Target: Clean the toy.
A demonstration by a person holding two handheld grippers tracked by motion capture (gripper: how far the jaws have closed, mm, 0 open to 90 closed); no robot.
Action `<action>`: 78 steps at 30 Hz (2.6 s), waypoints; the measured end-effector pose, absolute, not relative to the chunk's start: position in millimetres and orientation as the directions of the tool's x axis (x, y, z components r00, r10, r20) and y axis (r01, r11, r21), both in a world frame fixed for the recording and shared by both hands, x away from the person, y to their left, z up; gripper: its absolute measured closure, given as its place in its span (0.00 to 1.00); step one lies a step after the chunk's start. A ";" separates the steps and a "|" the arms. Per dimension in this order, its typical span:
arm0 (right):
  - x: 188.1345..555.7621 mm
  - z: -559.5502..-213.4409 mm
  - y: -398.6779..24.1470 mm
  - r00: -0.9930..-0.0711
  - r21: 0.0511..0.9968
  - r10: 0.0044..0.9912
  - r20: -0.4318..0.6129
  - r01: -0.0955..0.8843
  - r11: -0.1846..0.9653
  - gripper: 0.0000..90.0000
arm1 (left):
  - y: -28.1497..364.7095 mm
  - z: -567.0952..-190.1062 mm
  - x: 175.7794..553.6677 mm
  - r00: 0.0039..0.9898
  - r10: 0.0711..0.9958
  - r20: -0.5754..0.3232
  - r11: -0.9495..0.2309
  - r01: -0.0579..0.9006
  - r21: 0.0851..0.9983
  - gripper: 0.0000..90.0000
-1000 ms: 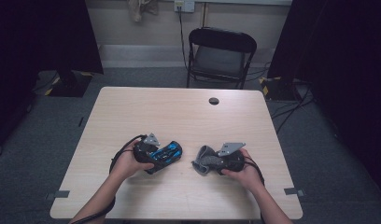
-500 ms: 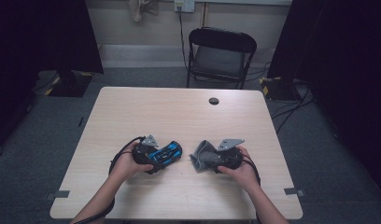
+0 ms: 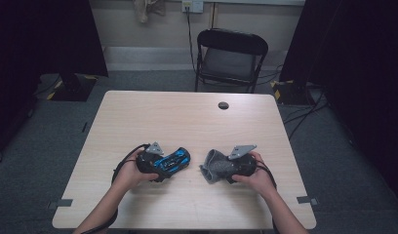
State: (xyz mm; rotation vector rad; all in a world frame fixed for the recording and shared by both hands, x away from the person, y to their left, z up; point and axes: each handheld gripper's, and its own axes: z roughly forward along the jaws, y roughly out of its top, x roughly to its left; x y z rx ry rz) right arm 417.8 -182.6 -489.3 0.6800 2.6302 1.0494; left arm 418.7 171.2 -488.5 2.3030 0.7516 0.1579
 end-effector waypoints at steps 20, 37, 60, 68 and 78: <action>409.8 -487.4 -176.6 -0.770 0.698 0.634 -0.069 0.416 0.583 0.75 | 160.3 -491.0 416.6 0.835 0.550 -0.030 -0.617 0.430 0.659 0.17; 412.8 -453.0 -190.8 -0.854 0.765 0.520 0.028 0.353 0.539 0.32 | 162.3 -493.3 414.6 0.832 0.554 -0.027 -0.600 0.422 0.680 0.17; 414.2 -492.3 -178.3 -0.811 0.747 0.585 -0.012 0.382 0.545 0.70 | 161.9 -492.2 416.5 0.821 0.570 -0.037 -0.589 0.440 0.678 0.20; 411.6 -491.3 -179.0 -0.786 0.741 0.618 -0.007 0.411 0.531 0.74 | 156.5 -491.8 417.4 0.810 0.586 -0.017 -0.588 0.440 0.679 0.26; 410.6 -493.8 -181.5 -0.775 0.759 0.631 0.019 0.422 0.495 0.74 | 155.9 -489.7 418.0 0.803 0.594 -0.059 -0.567 0.469 0.678 0.28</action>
